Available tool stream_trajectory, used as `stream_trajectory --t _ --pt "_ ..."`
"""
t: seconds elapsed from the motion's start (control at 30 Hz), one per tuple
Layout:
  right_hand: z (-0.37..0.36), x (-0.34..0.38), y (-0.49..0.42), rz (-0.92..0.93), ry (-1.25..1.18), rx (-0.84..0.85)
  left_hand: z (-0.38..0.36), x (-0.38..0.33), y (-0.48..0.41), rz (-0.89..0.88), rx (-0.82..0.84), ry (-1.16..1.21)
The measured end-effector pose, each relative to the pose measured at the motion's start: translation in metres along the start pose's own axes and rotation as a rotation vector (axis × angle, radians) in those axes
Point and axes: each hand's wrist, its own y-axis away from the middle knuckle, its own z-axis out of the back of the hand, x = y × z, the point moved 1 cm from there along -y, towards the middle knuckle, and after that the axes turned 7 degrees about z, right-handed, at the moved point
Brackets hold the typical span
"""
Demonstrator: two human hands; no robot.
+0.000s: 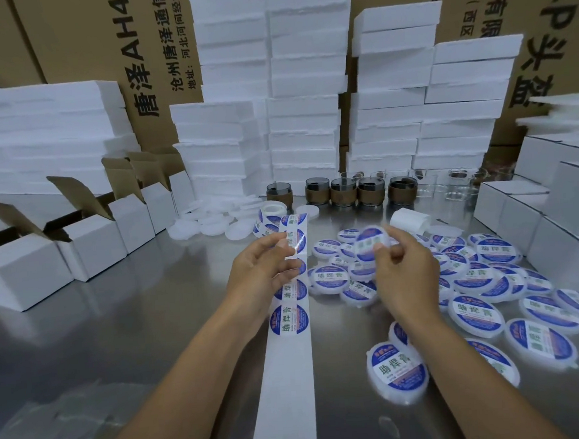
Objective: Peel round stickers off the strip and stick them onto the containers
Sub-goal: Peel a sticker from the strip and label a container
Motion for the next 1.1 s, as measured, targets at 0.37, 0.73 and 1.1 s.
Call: stream_trajectory --t 0.37,0.73,1.1 --pt "0.004 -0.001 0.000 -0.024 0.425 0.110 0.026 -0.004 -0.031 -0.053 -0.336 -0.223" --pt "-0.009 0.015 0.004 0.257 0.682 0.219 0.063 -0.012 -0.131 -0.160 -0.436 -1.217" --pt "-0.010 0.016 0.006 0.306 0.722 0.274 0.056 -0.005 -0.150 -0.090 -0.496 -1.514"
